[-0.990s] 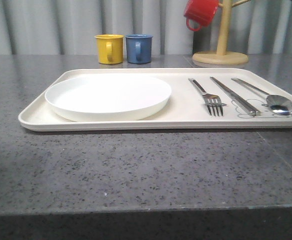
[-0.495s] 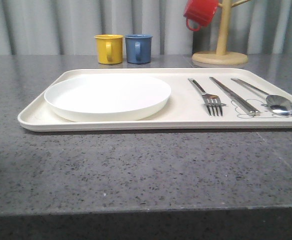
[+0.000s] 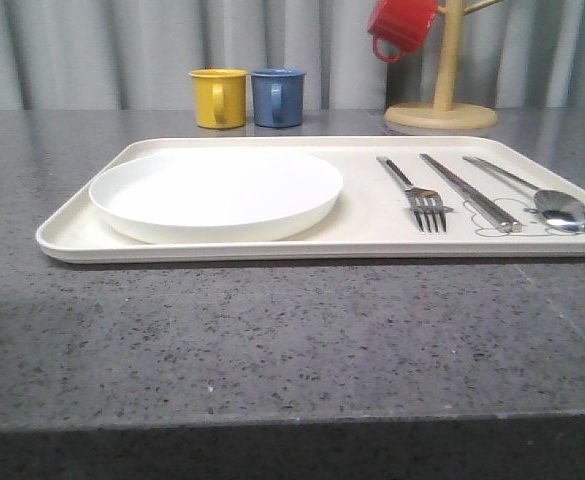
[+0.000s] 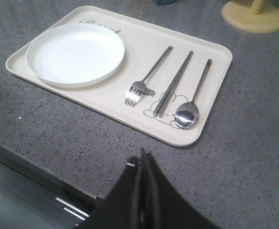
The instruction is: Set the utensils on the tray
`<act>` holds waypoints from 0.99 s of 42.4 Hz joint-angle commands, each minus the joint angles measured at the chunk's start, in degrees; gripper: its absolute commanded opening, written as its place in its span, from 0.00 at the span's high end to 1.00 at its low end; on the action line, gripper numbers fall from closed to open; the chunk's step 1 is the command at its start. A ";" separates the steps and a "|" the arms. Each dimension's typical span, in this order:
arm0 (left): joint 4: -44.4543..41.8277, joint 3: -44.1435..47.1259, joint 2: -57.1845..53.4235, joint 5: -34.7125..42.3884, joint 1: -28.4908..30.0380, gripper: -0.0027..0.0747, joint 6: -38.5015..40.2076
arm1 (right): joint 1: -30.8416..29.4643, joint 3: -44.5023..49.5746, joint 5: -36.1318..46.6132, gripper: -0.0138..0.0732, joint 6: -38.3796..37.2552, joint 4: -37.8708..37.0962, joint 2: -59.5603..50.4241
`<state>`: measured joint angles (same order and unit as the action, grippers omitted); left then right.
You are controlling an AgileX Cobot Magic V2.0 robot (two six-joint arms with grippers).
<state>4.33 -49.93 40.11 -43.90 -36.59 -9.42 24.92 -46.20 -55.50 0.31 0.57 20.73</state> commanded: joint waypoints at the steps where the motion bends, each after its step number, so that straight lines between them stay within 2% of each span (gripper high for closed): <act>1: 0.34 -1.44 -0.19 4.70 -0.40 0.99 0.69 | 0.23 -1.19 4.72 0.91 0.86 0.10 0.69; 17: 0.34 -1.44 -0.19 4.70 -0.40 0.99 0.69 | 0.23 -1.19 4.72 0.91 0.86 0.10 0.69; 23: 0.65 0.56 -3.72 5.94 1.06 0.99 0.69 | 0.23 -1.19 4.80 0.91 0.86 0.10 0.69; 30: -5.81 5.70 -9.54 9.05 8.86 0.99 0.24 | 0.23 -1.19 4.80 0.91 0.86 0.10 0.69; 38: -6.25 16.74 -19.02 15.08 19.77 0.99 0.24 | 0.23 -1.19 4.80 0.91 0.86 0.10 0.69; 42: -6.25 22.74 -23.91 20.78 24.56 0.99 0.24 | 0.23 -1.19 4.80 0.91 0.86 0.10 0.69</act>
<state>-1.83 -29.47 18.78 -32.16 -15.21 -9.42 24.92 -46.16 -55.42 0.52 0.78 20.73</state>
